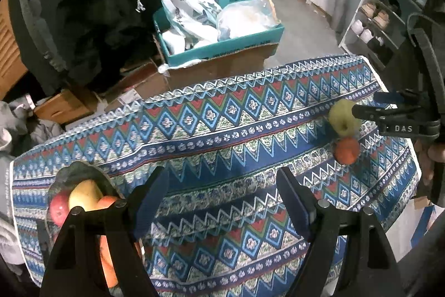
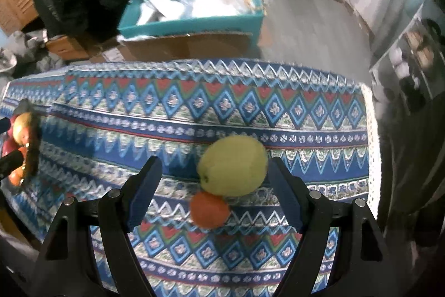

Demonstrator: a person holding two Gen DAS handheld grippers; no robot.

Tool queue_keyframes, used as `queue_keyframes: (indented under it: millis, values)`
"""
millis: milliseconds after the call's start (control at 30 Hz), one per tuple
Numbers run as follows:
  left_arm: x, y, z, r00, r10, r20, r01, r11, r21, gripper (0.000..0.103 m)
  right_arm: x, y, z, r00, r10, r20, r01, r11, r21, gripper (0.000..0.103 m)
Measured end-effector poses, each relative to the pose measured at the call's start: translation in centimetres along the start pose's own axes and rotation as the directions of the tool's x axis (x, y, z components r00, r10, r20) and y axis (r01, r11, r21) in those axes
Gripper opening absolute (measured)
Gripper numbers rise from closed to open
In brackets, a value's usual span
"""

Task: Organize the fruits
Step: 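Move both empty tools toward the remaining pear and tangerine, then grasp the yellow-green pear with the right tool while the left tool grasps the tangerine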

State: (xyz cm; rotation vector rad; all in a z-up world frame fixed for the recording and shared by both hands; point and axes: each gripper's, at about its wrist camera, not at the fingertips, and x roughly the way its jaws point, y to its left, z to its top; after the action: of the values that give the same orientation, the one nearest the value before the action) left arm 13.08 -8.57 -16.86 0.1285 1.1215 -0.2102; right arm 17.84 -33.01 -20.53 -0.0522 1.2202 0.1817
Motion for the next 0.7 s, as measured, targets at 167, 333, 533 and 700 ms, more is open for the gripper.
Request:
queue_keyframes:
  millis: [167,333,533,700]
  values:
    - [2.9,-0.2,1.0,1.0,-0.017,-0.024,0.017,1.0,0.001,0.081,2.6,-1.5,-0.2,0.999,0.018,-0.049,-0.015,0.999,0.047,0.078]
    - [5.2,-0.5,2.0,0.998,-0.049,-0.043,0.049,0.999,-0.004,0.081,4.2,-1.8,-0.3,0.997,0.037,-0.065,-0.034,0.998,0.049,0.078]
    - [6.8,-0.9,2.7,0.996,-0.07,-0.06,0.069,0.997,-0.02,0.081,5.3,-1.9,-0.1,0.997,0.031,-0.074,-0.028,0.999,0.042,0.08]
    - [7.4,-1.4,3.1,0.993,-0.097,-0.074,0.095,0.995,-0.029,0.081,5.7,-2.2,0.3,0.996,0.035,-0.081,-0.031,0.998,0.052,0.08]
